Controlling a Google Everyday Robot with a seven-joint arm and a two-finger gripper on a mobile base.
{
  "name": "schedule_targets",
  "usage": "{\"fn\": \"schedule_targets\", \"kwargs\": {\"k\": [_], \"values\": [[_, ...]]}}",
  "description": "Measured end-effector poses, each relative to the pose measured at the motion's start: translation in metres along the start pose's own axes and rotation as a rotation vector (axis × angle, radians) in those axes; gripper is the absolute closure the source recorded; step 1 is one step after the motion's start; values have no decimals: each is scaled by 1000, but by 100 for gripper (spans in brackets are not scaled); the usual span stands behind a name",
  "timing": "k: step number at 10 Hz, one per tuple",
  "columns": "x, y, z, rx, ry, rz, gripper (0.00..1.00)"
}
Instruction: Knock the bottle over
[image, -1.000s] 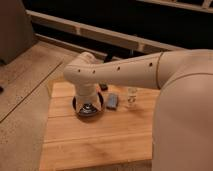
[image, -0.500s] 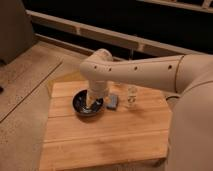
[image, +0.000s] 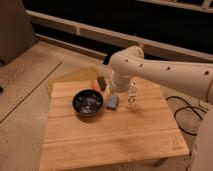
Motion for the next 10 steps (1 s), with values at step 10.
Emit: {"fn": "schedule_targets", "kwargs": {"k": [10], "values": [[-16,-20,52,70,113,-84,35]]}}
